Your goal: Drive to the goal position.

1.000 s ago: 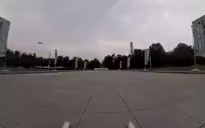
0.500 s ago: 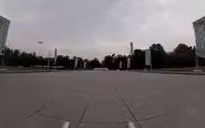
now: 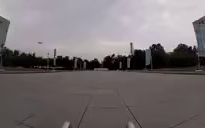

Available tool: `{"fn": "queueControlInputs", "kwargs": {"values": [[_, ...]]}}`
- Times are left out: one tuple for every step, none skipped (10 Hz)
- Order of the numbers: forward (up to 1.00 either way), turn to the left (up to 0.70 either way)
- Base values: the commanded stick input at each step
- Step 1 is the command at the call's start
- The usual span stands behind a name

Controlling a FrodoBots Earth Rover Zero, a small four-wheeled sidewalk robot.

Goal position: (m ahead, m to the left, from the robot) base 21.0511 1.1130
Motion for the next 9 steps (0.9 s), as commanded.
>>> {"fn": "queueControlInputs", "kwargs": {"values": [[0.60,0.00],[0.60,0.00],[0.60,0.00],[0.60,0.00],[0.60,0.00],[0.60,0.00],[0.60,0.00],[0.60,0.00],[0.60,0.00]]}}
